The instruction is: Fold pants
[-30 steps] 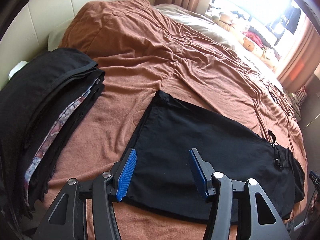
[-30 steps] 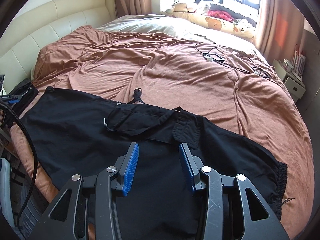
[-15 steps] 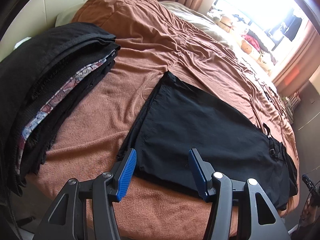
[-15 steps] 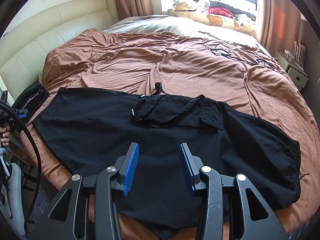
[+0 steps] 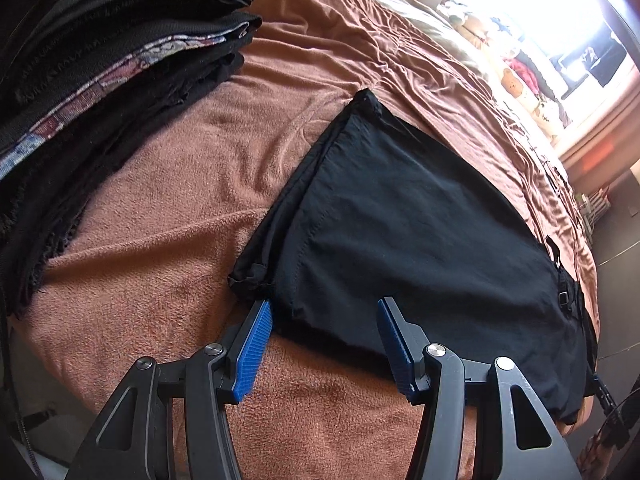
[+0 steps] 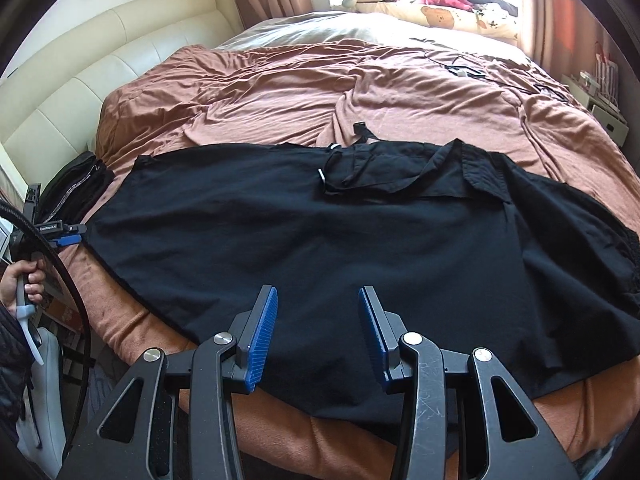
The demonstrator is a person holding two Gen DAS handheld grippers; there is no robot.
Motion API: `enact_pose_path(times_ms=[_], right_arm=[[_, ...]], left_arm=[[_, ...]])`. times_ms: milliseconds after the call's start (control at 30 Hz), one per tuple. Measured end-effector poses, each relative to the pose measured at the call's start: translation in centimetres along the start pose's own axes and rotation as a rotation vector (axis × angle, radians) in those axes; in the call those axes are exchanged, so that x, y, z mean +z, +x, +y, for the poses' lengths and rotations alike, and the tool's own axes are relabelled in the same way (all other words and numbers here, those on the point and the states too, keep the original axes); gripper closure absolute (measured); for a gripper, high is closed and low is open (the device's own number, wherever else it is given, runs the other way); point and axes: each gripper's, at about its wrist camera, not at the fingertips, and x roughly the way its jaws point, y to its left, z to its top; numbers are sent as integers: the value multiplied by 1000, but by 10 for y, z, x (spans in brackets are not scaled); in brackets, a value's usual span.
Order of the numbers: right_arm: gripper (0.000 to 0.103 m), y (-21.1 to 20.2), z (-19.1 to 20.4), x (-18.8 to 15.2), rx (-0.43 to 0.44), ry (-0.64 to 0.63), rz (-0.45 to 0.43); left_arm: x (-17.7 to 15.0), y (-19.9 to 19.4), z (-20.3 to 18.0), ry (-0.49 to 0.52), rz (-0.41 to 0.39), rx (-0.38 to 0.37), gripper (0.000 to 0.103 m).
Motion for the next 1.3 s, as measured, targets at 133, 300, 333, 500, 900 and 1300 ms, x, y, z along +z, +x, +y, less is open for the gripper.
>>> enact_pose_path(times_ms=[133, 300, 333, 500, 900, 1300], right_arm=[[63, 13, 8, -2, 10, 0, 10], [63, 24, 7, 0, 8, 19, 15], [63, 26, 8, -1, 5, 21, 16], [63, 31, 7, -3, -7, 38, 27], [63, 40, 15, -6, 10, 37, 41], [63, 50, 12, -15, 28, 68, 55]], left_arm=[[-1, 6, 5, -29, -19, -6, 49], [1, 3, 17, -73, -58, 39, 97], [1, 1, 20, -86, -65, 31, 97], [-1, -9, 25, -80, -99, 59, 98], [-11, -11, 16, -93, -61, 26, 60], [-11, -4, 30, -176, -90, 75, 60]])
